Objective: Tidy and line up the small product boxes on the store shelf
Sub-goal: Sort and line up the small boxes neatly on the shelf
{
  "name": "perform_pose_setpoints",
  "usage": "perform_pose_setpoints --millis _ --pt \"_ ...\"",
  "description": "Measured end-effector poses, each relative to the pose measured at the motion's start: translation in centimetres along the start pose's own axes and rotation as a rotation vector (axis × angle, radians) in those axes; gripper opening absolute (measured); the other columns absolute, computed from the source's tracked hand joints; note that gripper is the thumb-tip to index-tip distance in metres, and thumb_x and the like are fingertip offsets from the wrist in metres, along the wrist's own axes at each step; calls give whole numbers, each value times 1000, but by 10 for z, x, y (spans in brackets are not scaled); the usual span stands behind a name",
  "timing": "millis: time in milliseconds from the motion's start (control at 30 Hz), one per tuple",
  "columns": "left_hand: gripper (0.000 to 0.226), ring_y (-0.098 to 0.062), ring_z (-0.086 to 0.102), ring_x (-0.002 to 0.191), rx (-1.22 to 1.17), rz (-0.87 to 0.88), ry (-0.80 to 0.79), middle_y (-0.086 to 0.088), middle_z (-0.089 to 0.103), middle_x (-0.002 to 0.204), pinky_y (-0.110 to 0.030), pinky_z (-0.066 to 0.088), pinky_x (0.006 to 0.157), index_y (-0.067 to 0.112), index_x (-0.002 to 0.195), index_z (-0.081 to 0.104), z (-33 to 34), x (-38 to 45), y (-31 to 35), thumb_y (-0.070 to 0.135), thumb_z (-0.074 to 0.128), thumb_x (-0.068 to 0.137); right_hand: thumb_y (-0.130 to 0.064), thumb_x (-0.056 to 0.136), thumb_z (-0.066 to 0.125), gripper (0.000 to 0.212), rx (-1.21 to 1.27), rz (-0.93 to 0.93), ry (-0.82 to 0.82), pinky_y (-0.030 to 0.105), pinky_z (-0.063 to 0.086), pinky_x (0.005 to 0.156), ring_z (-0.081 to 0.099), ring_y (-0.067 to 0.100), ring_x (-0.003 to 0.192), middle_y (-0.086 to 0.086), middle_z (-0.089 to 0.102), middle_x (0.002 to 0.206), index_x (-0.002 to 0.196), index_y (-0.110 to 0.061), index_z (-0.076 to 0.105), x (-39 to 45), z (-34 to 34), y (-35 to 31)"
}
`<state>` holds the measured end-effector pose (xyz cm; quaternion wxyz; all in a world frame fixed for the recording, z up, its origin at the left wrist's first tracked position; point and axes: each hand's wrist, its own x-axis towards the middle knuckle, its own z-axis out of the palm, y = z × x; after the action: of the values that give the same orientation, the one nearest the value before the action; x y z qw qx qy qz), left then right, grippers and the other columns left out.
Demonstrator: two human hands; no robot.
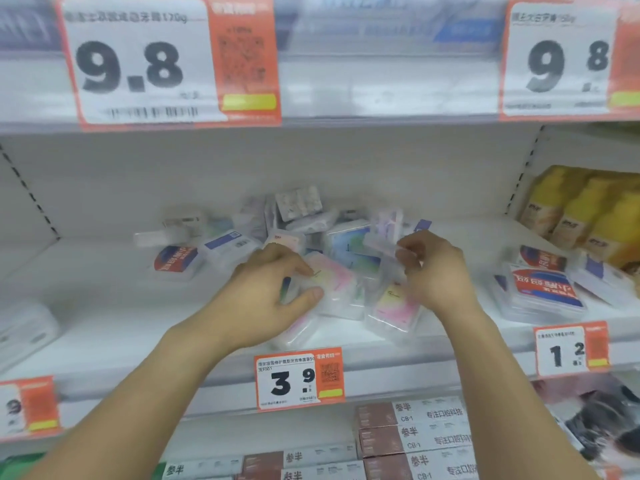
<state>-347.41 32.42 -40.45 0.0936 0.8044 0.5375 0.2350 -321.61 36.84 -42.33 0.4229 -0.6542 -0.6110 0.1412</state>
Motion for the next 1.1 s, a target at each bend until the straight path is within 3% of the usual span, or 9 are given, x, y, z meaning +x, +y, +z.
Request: perform_pose_setpoints --millis 167,267,400,533,633,733,833,933,1100 --pt "37 -6 64 95 -478 -239 242 11 65 106 -24 50 84 26 115 58 -9 13 26 52 56 88 -2 89 68 19 509 -162 -13 16 55 80 70 7 102 -19 74 94 90 -19 75 -26 -19 -34" --pt "49 -16 74 87 -917 -352 125 -2 71 108 -37 57 85 21 128 52 -16 20 30 40 67 85 12 76 75 23 729 -276 -193 24 55 85 63 9 117 1 73 112 83 -9 79 -42 -20 -50" --pt "46 -23 73 94 -981 -326 88 -10 71 110 -41 59 82 20 124 57 -18 20 23 12 75 82 1 70 82 23 730 -224 -218 33 57 87 60 9 121 0 61 128 83 -18 78 -51 -10 -56" --pt "44 -25 73 94 -1068 -275 102 -11 71 110 -40 59 79 17 118 58 -23 15 23 3 74 79 -3 74 83 42 792 -52 -212 35 59 72 72 17 92 2 69 114 108 -10 60 -50 -7 -65" --pt "38 -26 73 94 -1116 -256 90 -11 72 108 -39 59 79 12 115 58 -32 10 24 5 72 80 -8 82 75 32 842 31 -246 32 48 52 60 24 60 13 75 94 111 -6 60 -51 -3 -76" --pt "13 -25 70 92 -1002 -261 176 -13 74 102 -35 56 81 11 102 67 -47 10 2 13 63 89 -12 90 64 18 996 203 -167 27 35 40 49 24 55 10 70 76 106 -4 62 -53 6 -84" --pt "12 -18 62 97 -403 -416 460 -3 68 104 -18 45 78 18 101 67 -59 9 -53 22 63 91 -17 94 57 17 1007 276 -82 25 37 37 54 22 52 9 68 71 104 -4 63 -54 8 -88" --pt "48 -27 41 123 20 -625 279 -8 46 127 -35 41 93 22 126 53 -53 3 -104 39 67 84 -19 95 59 16 969 282 -38 28 49 42 66 19 59 10 72 86 108 -10 62 -53 10 -91" --pt "71 -29 31 132 103 -687 -21 -8 27 140 -38 38 99 28 142 33 -38 -5 -140 49 64 83 -19 92 63 12 932 290 -67 31 52 47 69 18 62 8 75 87 103 -15 64 -53 14 -92"
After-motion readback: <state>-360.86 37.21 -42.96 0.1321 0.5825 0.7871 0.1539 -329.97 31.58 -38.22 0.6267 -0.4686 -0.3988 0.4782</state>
